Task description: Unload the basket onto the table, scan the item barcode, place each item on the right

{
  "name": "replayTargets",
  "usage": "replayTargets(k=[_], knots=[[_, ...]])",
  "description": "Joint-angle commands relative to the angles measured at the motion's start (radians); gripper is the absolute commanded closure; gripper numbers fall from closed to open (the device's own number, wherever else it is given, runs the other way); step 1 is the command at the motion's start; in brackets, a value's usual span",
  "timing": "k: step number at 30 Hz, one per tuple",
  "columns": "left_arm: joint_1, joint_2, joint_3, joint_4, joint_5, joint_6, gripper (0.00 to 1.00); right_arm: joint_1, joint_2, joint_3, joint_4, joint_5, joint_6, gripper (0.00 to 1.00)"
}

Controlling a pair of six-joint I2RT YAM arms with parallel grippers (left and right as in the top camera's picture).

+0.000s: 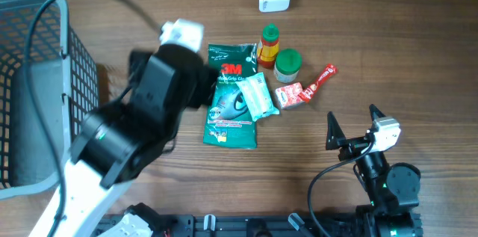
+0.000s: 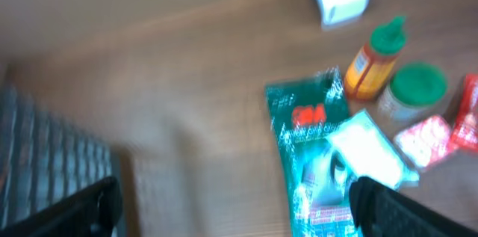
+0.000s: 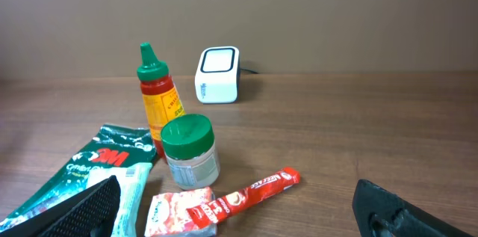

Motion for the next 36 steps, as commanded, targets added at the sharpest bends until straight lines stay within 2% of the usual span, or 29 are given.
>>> replayTargets(k=[1,3,5,10,15,36], knots=[[0.000,-0.044,0.000,-0.190,-0.021,-0.306,0.00,0.003,0.000,0.001,0.005,0.014,0.014,0.00],[-0.005,-0.057,0.000,-0.313,-0.013,-0.426,0.00,0.003,0.000,0.001,0.005,0.014,0.014,0.00],[-0.029,-0.069,-0.004,-0.391,-0.017,-0.481,0.00,0.003,0.000,0.001,0.005,0.014,0.014,0.00],[-0.167,-0.122,-0.030,-0.414,-0.086,-0.571,0.00,0.003,0.000,0.001,0.005,0.014,0.014,0.00],[-0.234,-0.149,-0.036,-0.425,-0.084,-0.572,0.00,0.003,0.000,0.001,0.005,0.014,0.014,0.00],[-0.236,-0.147,-0.036,-0.425,-0.084,-0.572,0.00,0.003,0.000,0.001,0.005,0.014,0.014,0.00]])
